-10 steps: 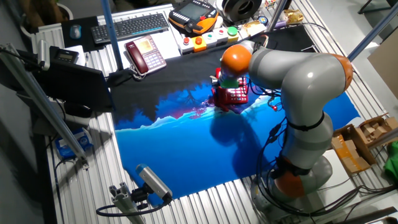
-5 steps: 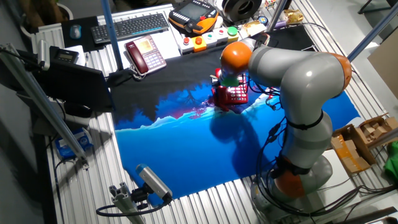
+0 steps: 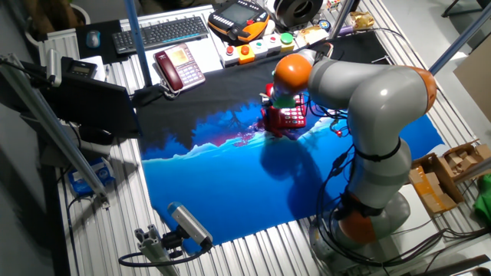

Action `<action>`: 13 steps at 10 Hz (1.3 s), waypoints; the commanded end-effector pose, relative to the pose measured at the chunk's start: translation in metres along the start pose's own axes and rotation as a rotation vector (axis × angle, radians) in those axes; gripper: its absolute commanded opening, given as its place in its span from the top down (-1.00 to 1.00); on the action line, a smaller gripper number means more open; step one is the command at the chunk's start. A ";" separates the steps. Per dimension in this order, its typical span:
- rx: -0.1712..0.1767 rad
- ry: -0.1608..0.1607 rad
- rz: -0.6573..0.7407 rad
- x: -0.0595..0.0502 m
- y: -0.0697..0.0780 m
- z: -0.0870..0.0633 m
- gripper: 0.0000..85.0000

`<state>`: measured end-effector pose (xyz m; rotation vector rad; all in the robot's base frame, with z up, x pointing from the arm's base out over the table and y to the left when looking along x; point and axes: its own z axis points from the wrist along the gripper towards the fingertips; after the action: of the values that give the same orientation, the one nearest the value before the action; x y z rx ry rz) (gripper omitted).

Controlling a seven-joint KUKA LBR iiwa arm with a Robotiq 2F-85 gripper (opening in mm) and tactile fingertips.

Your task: Place the handset of the telephone on the corresponding phone cradle

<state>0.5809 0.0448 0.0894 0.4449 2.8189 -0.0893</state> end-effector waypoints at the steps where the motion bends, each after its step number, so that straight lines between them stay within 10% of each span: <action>1: 0.001 -0.009 0.009 0.000 0.000 0.000 0.98; 13: -0.024 0.001 0.014 -0.013 -0.013 0.009 0.98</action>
<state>0.5909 0.0274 0.0848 0.4598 2.8140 -0.0518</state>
